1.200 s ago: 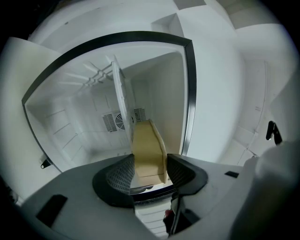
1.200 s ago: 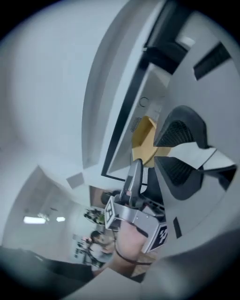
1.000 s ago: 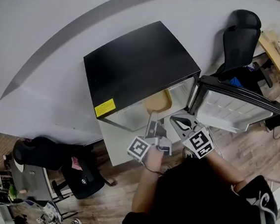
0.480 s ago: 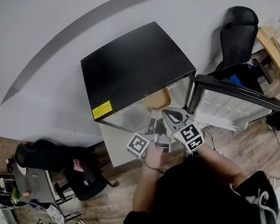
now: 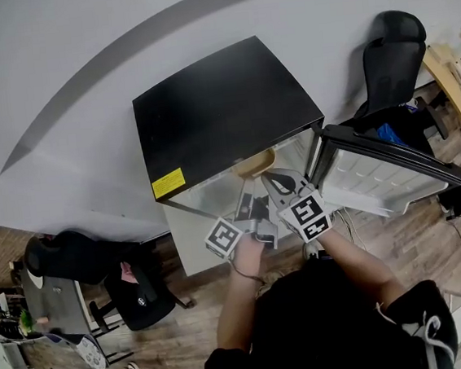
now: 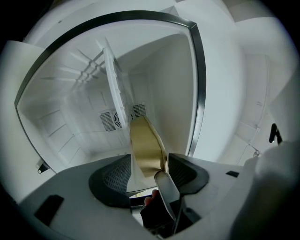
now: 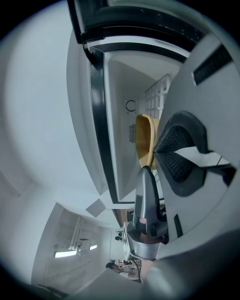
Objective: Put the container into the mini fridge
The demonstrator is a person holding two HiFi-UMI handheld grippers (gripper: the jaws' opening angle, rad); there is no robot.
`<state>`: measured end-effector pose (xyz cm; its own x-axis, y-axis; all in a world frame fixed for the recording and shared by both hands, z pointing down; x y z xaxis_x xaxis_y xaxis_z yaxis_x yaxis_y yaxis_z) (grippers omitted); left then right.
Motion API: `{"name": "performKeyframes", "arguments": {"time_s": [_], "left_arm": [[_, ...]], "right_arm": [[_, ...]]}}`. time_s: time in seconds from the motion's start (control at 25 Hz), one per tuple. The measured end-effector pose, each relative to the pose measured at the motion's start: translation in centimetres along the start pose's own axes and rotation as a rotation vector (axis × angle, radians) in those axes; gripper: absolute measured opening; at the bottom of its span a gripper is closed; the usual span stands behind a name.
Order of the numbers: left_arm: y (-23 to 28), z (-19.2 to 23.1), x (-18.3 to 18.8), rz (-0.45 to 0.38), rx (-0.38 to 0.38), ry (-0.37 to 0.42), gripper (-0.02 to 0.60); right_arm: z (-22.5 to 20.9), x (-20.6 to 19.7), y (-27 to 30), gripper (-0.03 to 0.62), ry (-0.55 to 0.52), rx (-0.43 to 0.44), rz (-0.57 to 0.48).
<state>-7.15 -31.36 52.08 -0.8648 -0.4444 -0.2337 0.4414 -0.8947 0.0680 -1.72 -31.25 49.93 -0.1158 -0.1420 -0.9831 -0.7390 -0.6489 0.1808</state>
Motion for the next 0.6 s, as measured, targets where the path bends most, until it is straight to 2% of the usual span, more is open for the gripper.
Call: {"name": "performKeyframes", "arguments": {"time_s": [0.16, 0.6], "left_arm": [[-0.3, -0.8, 0.2, -0.012, -0.032, -0.057, 0.258], [-2.2, 0.2, 1.0, -0.042, -0.015, -0.058, 0.256]], "right_arm": [[-0.6, 0.5, 0.9, 0.014, 0.005, -0.003, -0.004], [-1.4, 0.3, 3.4, 0.014, 0.017, -0.009, 0.013]]}}
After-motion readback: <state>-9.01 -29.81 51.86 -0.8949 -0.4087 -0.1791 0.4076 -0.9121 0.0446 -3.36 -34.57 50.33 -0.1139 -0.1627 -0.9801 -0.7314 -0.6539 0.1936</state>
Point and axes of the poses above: the fingertips, and each gripper's own axes: y forward along the fingers, z to its left, x out of its top, the point moved 1 cm from there along -y, backward along the fingers, and after that the axes turned 9 degrees about x, right-handed, at the moved point
